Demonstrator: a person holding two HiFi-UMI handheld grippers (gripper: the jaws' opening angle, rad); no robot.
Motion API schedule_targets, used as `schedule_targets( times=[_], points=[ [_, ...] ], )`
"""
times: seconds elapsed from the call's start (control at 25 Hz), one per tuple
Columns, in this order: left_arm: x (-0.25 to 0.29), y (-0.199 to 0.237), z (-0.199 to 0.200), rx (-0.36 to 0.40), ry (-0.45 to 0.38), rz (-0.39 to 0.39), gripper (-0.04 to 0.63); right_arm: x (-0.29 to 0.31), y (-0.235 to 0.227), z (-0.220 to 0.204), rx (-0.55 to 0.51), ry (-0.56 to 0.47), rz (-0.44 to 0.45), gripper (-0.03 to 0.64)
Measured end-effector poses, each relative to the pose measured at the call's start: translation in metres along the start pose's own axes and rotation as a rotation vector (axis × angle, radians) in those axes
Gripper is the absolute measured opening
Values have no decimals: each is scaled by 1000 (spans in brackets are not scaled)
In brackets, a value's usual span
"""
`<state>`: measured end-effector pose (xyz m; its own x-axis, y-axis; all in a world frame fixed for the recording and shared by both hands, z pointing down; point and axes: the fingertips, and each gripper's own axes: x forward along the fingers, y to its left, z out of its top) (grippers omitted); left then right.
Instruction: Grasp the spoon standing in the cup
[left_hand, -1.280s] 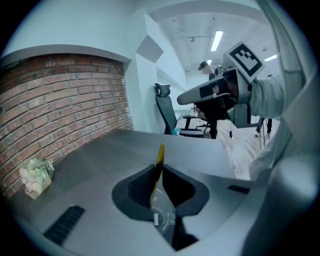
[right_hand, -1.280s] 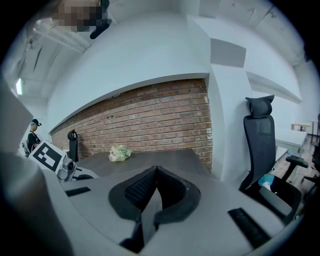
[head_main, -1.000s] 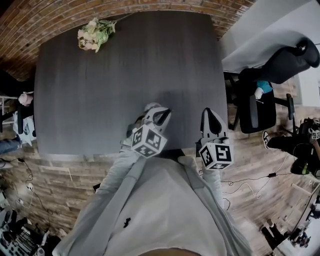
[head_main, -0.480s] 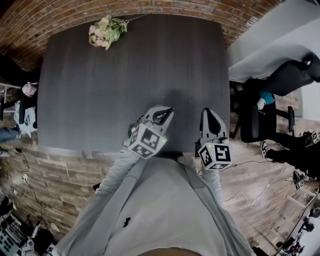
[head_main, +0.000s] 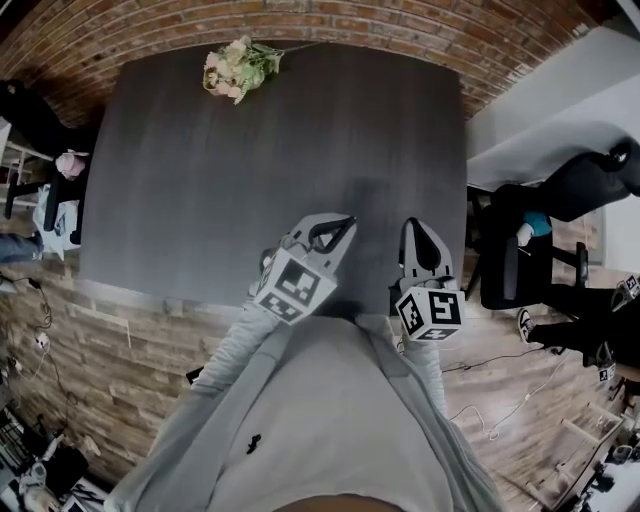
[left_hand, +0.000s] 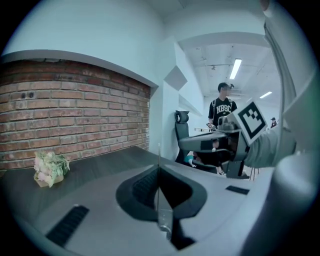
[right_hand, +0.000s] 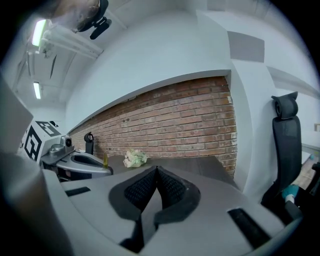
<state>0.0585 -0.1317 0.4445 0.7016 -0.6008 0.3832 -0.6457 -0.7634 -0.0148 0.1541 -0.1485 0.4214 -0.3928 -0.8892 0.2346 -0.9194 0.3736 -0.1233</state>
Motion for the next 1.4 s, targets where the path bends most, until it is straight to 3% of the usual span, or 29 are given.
schedule_targets(
  times=[0.36,0.6,0.96,1.2,1.4],
  points=[
    [-29,37,30,-54,-100,112,18,19,13,14,-19,-20,67,16],
    [-65,73,34,-120,-157,241,18,36,28,20,-35,-26,124,16],
    [-121,127,9,-211,-179,457,18,51,42,34,-62,-49,171,15],
    [-135,136,-3,-230,-185,521,18,48,42,36,-92,-66,167,15],
    [-134,135,-6,-227,-189,526,18,46,42,38,-110,-75,173,15]
  ],
)
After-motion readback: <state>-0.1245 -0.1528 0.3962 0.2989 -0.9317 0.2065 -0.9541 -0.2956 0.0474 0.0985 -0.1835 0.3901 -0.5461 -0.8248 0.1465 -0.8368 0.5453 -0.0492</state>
